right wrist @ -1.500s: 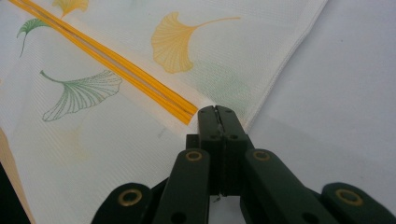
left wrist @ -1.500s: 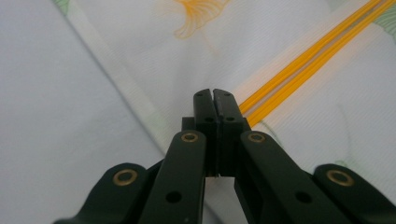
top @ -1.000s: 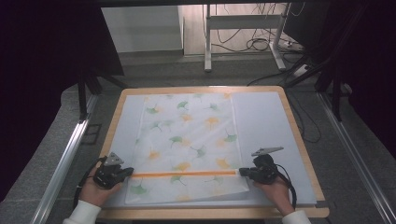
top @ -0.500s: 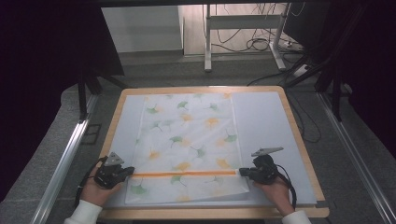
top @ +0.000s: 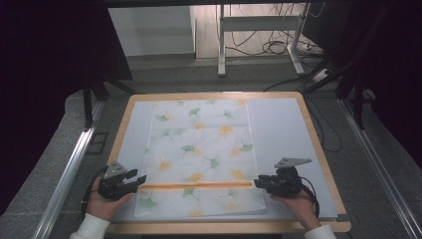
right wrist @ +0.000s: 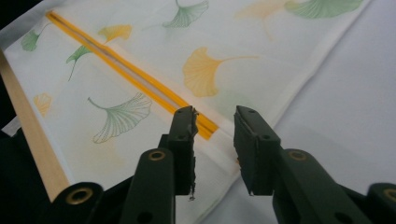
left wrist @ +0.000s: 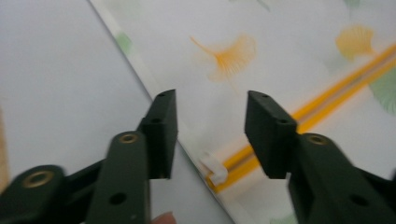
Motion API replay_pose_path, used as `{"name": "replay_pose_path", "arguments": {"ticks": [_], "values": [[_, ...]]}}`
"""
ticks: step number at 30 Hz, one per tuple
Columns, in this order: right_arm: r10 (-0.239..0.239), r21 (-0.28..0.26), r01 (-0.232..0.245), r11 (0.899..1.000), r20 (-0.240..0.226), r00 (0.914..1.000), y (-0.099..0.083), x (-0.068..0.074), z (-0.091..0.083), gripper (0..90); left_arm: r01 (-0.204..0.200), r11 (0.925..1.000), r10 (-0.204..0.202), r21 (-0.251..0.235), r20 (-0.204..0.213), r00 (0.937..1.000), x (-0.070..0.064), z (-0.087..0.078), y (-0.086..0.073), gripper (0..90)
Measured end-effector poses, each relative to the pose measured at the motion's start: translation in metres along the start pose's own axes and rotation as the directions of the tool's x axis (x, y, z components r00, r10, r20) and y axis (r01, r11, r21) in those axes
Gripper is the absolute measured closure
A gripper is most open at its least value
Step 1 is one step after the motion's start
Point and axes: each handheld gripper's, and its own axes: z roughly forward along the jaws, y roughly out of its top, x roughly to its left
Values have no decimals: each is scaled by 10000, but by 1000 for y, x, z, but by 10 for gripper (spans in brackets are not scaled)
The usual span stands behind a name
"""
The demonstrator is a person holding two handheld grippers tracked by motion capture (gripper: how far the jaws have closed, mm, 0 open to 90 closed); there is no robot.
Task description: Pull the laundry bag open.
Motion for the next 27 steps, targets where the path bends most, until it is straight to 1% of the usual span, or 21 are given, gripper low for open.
{"name": "replay_pose_path", "arguments": {"ticks": [2, 5, 7, 8, 10, 12, 15, 17, 21, 27], "values": [[-75, -135, 77, 9999, 179, 9998, -1, -3, -3, 631, 152, 9998, -155, -153, -189, 9997, 2, -2, -1, 459], [-234, -305, 250, 9992, 522, 9984, -3, -8, -6, 588, 373, 9993, -372, -3, -264, 9990, 8, -1, -3, 431], [-233, -434, 270, 9987, 845, 9962, -4, -13, -11, 548, 398, 9991, -392, 134, -418, 9984, 12, 1, -6, 427], [-160, -521, 211, 9984, 961, 9952, -5, -16, -13, 530, 443, 9988, -434, 186, -434, 9981, 14, 1, -7, 428], [-64, -775, 149, 9969, 1090, 9940, -7, -23, -19, 503, 578, 9980, -569, 263, -334, 9978, 19, 3, -10, 436], [79, -919, 35, 9958, 1229, 9924, -9, -29, -23, 487, 619, 9976, -606, 310, -413, 9973, 21, 3, -12, 436], [159, -874, -20, 9962, 1587, 9872, -13, -36, -27, 473, 655, 9975, -639, 258, -564, 9964, 23, 2, -12, 430], [162, -775, -24, 9970, 1773, 9840, -15, -39, -28, 460, 675, 9974, -660, 254, -569, 9962, 24, 2, -13, 425], [343, -820, -193, 9964, 1857, 9820, -15, -40, -28, 428, 633, 9977, -617, 261, -564, 9965, 25, 2, -13, 427], [231, -774, -84, 9970, 1911, 9813, -15, -39, -26, 416, 634, 9975, -616, 323, -540, 9966, 25, 3, -13, 424]]}}
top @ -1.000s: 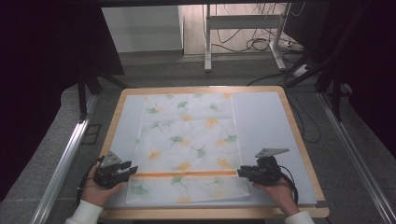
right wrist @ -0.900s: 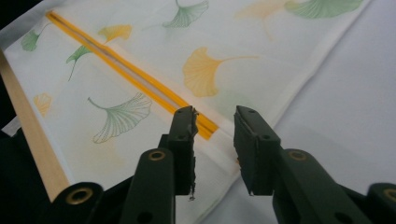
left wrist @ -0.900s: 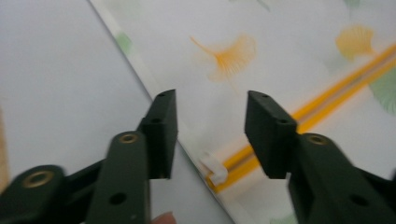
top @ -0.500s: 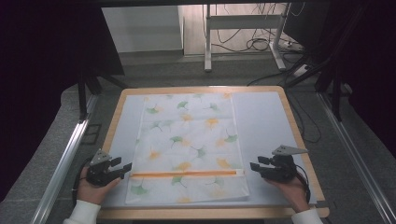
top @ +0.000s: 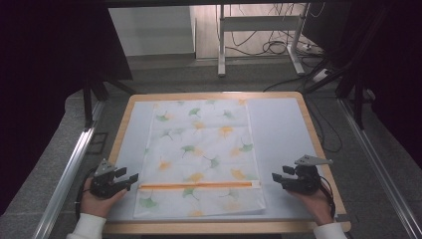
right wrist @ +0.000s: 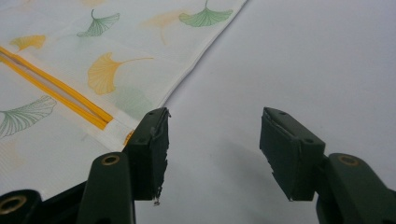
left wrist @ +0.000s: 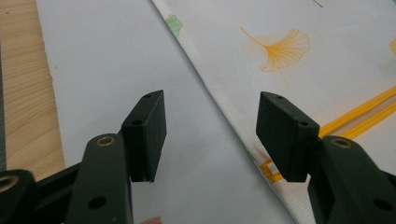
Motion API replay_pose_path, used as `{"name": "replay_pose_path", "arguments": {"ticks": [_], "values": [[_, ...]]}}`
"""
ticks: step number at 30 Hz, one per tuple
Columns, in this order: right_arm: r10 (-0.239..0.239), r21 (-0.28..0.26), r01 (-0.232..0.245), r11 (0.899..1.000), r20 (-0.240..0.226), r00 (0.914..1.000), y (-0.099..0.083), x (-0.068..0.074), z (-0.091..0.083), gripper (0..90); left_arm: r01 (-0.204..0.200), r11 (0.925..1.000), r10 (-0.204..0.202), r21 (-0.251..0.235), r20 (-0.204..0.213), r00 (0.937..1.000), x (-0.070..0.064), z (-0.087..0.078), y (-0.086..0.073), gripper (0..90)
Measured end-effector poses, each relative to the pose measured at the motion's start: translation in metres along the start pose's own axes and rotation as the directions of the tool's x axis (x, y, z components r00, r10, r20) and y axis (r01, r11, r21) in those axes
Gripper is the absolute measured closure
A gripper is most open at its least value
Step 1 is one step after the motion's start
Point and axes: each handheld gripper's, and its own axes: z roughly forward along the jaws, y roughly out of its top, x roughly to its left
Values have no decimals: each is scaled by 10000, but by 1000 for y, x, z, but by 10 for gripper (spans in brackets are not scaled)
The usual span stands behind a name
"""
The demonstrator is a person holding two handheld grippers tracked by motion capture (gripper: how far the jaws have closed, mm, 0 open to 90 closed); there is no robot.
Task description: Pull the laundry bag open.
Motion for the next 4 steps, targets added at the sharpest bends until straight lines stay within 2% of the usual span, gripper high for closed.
{"name": "replay_pose_path", "arguments": {"ticks": [4], "values": [[86, -52, -86, 9999, 47, 10000, 0, 0, -1, 381, -2, 10000, 2, 2, -5, 10000, 0, 1, 0, 414]]}}
